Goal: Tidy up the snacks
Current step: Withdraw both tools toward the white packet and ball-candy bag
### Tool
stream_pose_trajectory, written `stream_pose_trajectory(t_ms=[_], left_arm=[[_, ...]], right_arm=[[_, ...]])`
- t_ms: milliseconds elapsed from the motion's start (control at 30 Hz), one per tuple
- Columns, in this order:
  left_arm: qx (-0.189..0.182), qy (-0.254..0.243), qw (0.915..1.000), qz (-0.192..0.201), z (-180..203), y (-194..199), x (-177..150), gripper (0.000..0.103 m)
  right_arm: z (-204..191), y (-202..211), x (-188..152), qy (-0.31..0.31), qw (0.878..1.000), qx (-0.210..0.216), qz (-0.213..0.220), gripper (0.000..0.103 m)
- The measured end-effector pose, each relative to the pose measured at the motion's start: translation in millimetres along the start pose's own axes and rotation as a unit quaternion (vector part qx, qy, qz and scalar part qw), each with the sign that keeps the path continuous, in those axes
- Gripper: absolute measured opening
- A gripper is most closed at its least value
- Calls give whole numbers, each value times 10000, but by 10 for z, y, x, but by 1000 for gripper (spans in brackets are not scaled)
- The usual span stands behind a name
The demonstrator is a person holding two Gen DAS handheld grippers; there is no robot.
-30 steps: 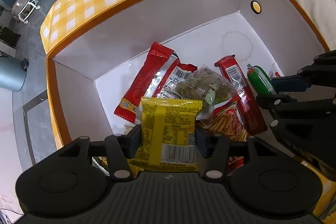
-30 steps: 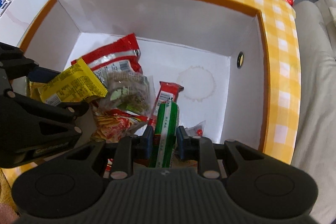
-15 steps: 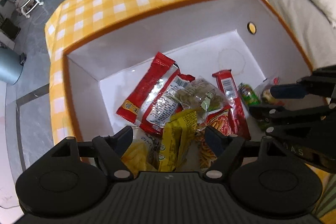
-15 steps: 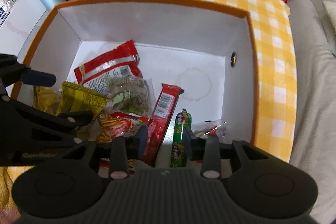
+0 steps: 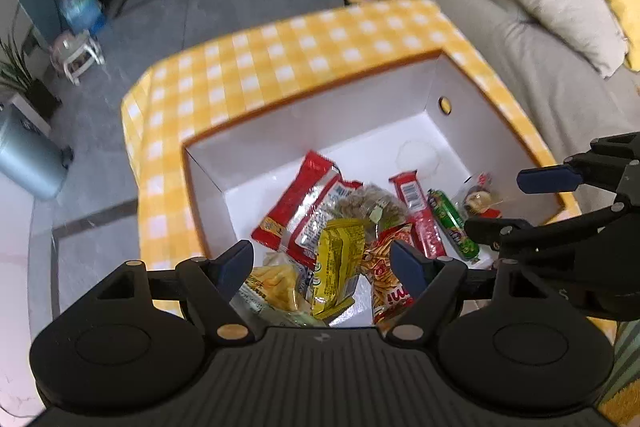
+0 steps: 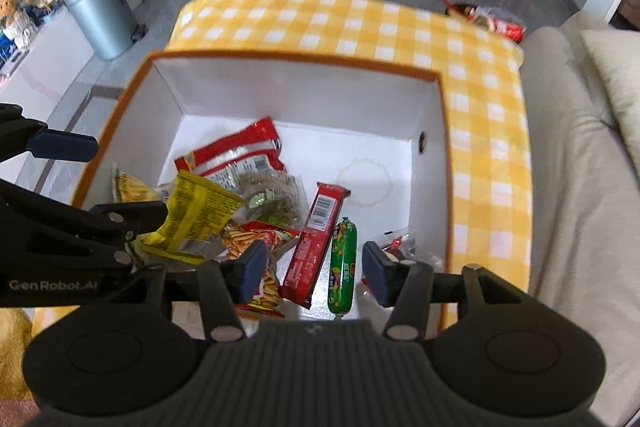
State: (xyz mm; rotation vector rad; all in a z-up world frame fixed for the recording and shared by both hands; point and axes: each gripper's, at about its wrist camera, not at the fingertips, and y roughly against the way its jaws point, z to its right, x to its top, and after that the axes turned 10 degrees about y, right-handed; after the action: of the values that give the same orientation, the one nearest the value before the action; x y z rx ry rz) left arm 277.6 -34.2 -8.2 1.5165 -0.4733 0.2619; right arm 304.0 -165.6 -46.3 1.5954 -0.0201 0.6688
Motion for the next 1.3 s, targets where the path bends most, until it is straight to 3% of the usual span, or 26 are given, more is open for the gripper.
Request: stream_pose_trajectory(t_ms=[300, 533, 733, 1067, 1300], left_arm=[[-255, -128, 9962, 826, 134, 492, -471, 91], [-489, -438, 9919, 1084, 313, 612, -905, 91], [-706, -483, 9921, 923, 371, 510, -1192, 91], [-525, -438, 9972, 297, 311, 18, -1610, 91], [-569, -365, 9977, 88, 242, -233, -1661, 91]], right_arm=[[-195, 531, -600, -255, 9974, -123, 664, 66], [-307, 650, -1084, -288, 9957, -348, 803, 69], [-288, 621, -1458, -591, 9939, -281, 889, 71], [-281, 195, -1979, -776, 9929, -523, 741, 71], [-208, -68, -2047, -971, 9923, -474, 608, 71]])
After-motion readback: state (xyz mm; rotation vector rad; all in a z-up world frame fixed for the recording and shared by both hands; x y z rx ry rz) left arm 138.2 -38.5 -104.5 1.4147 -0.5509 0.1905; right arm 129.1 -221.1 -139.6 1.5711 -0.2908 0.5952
